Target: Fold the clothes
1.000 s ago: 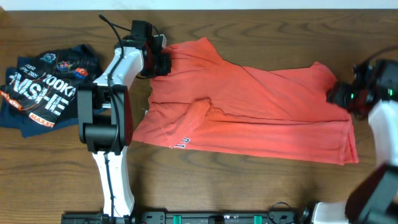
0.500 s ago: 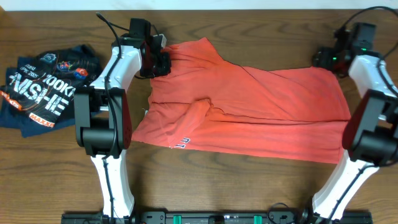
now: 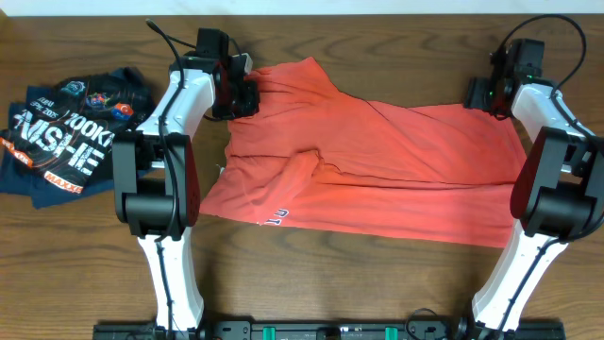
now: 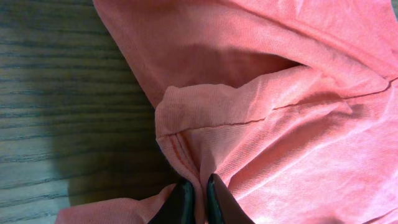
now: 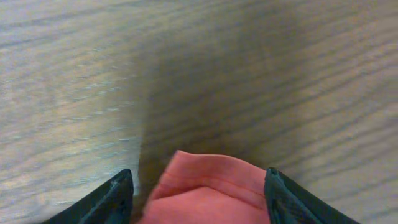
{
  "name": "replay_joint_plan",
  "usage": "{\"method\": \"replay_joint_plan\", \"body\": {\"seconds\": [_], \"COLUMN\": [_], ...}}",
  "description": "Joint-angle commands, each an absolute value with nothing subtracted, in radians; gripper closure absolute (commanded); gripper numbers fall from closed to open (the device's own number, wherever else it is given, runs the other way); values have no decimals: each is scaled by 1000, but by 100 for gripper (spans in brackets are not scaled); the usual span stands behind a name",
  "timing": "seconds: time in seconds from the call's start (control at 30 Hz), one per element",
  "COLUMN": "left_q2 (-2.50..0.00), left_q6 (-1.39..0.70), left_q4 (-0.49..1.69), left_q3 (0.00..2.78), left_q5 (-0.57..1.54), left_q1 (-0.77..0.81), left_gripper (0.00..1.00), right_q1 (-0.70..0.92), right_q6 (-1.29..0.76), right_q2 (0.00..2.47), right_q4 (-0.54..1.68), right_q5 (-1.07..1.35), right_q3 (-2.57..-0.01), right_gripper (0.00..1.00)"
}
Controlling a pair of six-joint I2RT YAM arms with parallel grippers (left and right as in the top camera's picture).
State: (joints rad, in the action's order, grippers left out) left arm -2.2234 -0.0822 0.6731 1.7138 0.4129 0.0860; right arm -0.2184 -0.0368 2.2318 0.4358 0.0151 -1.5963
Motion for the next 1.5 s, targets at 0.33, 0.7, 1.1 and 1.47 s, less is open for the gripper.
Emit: {"method": "replay_joint_plan", "body": {"seconds": [0.33,0.7,1.1,1.47], "left_q2": [-2197,-2166,-2014,-2006], "left_q6": [-91,-90,-87,-83], "left_q4": [677,703,832,1127], "left_q3": [1724,1724,1724,1724], "left_q5": [419,419,418,324], "left_q1": [83,83,82,80], "left_gripper": [90,94,94,94], "right_q1": [-210,-225,-259,-320], "right_q6": [-38,-146,-192,-198], "right_q2": [2240,2205,2021,1948], "right_q4": [461,515,720,1118], "right_q5": [-49,-130,-197,-225], "right_q3": [-1617,-1618,-1618,-1618], "right_gripper": [92,99,99,99]}}
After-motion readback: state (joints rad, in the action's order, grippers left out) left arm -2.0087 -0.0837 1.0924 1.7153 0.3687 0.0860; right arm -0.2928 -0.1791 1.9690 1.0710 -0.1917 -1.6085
